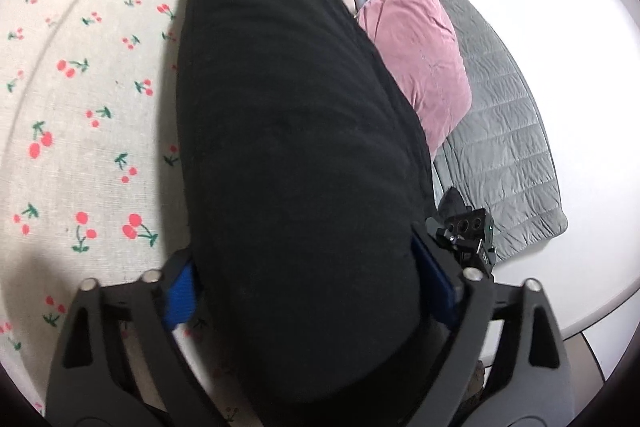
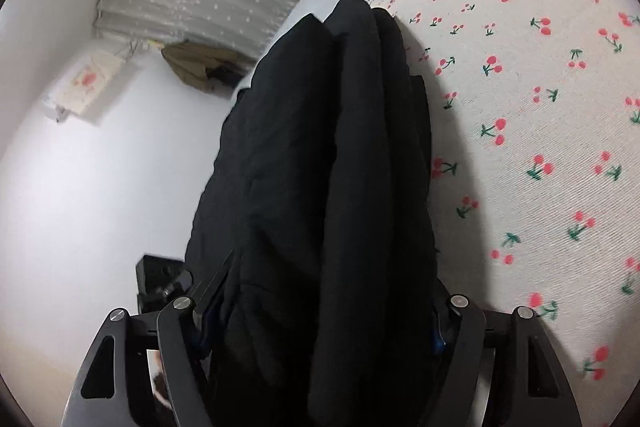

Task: Fold large clothes

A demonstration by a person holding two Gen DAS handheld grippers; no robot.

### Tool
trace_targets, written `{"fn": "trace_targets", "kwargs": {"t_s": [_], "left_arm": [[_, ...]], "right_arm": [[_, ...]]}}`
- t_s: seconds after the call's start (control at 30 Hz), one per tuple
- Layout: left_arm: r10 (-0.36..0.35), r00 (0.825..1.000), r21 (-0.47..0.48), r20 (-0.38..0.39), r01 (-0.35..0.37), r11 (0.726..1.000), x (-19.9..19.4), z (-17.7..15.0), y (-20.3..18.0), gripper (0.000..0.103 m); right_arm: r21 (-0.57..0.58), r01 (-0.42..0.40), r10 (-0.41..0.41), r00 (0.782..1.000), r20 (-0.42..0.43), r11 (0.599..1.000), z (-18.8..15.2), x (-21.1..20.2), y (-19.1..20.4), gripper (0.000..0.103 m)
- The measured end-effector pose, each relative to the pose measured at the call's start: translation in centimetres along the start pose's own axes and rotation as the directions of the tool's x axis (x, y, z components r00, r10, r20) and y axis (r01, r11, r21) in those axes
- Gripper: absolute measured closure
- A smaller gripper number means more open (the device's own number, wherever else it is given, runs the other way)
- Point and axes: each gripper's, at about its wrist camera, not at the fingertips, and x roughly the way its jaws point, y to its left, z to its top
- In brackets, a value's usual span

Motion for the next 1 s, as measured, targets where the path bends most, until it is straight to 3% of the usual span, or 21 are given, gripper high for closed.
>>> {"fn": "trace_targets", "kwargs": {"t_s": [0.17, 0.37, 0.67, 0.77, 0.83, 0.9, 0.93, 1.0], "left_arm": [[0.061, 0.993, 0.053, 0.098, -0.066, 0.996, -2.2, -0.2, -1.4, 0.033], [0.109, 0.973, 0.035, 0.204, -0.119, 0.992, -7.7, -0.1, -0.2, 0.035], [0.183, 0.914, -0.006, 0.362, -0.194, 0.981, -19.3, -0.9, 4.7, 0.035], [0.218, 0.893, -0.005, 0.393, -0.235, 0.972, -22.3, -1.4, 7.4, 0.035], [0.248, 0.888, -0.019, 0.388, -0.261, 0.965, -22.8, -1.8, 9.3, 0.033], [0.297, 0.892, -0.074, 0.341, -0.289, 0.954, -22.2, -2.3, 12.8, 0.025], [0.293, 0.893, -0.082, 0.341, -0.282, 0.956, -22.0, -2.6, 13.9, 0.019], [0.269, 0.897, -0.083, 0.352, -0.256, 0.963, -22.2, -2.8, 14.3, 0.014]], "right_arm": [[-0.088, 0.000, 0.006, 0.998, 0.067, 0.996, -0.4, -0.9, 3.1, 0.041], [-0.218, -0.018, 0.036, 0.996, 0.077, 0.976, -1.6, 1.7, 9.0, 0.044], [-0.364, -0.124, 0.126, 0.992, -0.019, 0.923, -4.4, 10.7, 17.7, 0.045], [-0.395, -0.139, 0.119, 0.990, -0.075, 0.908, -5.6, 14.5, 20.1, 0.045], [-0.395, -0.121, 0.082, 0.990, -0.114, 0.911, -6.3, 17.0, 20.6, 0.045], [-0.384, -0.081, 0.019, 0.986, -0.163, 0.920, -7.0, 20.0, 20.1, 0.041], [-0.396, -0.057, -0.005, 0.988, -0.155, 0.917, -7.4, 20.8, 19.7, 0.037], [-0.382, -0.082, 0.021, 0.987, -0.162, 0.921, -7.6, 21.2, 19.0, 0.031]]}}
